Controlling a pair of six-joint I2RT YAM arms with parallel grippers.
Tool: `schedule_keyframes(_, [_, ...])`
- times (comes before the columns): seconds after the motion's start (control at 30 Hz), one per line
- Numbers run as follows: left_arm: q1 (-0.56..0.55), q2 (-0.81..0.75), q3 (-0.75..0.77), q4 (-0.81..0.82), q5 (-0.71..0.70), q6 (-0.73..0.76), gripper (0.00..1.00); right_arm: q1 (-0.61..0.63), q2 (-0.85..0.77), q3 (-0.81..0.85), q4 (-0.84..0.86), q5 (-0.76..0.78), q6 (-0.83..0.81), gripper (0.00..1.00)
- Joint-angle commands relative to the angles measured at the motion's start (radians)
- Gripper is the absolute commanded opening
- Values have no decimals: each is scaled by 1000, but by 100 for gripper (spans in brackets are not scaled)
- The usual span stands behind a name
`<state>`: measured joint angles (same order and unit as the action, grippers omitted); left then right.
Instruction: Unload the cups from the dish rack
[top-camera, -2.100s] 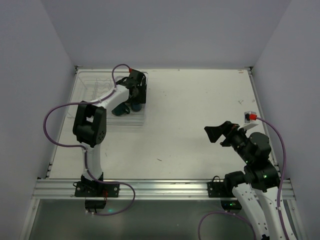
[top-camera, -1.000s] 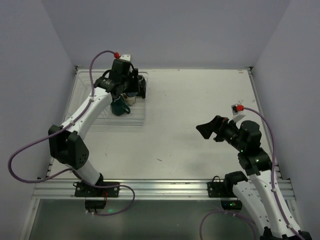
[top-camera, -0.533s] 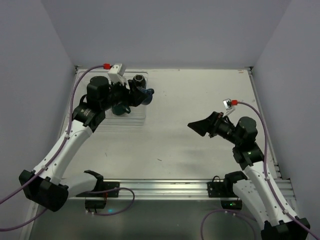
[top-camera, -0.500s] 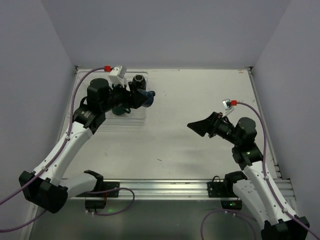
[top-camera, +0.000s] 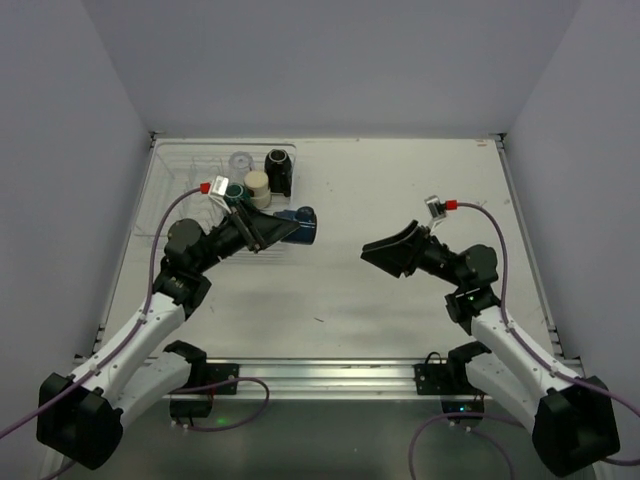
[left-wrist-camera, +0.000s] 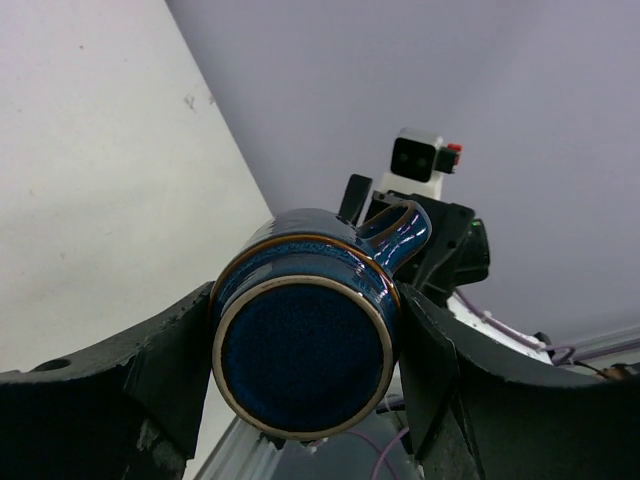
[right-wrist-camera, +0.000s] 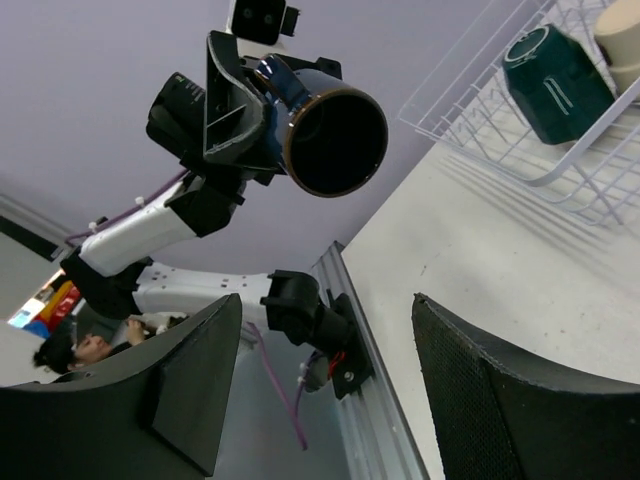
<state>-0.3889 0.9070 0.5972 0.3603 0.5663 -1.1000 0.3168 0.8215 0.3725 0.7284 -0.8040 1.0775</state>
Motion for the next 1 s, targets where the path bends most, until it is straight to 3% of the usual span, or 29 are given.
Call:
schedule_keyframes(0.0, [-4, -49, -39, 226, -48, -176, 0, 53, 71, 5, 244, -4, 44, 71])
schedule_keyframes(0.33, [-8, -111, -100, 72, -161, -305, 0, 186, 269, 212, 155, 35, -149, 69])
schedule_keyframes(0.63, [-13, -102, -74, 19, -143, -357, 0, 220, 432, 359, 135, -38, -251, 67])
schedule_keyframes(0.77, [-16, -99, -63, 12, -141, -363, 0, 243, 505, 425, 94, -60, -286, 62])
schedule_keyframes(0.97, [-18, -74, -63, 31, -134, -368, 0, 309, 530, 477, 57, -43, -318, 62])
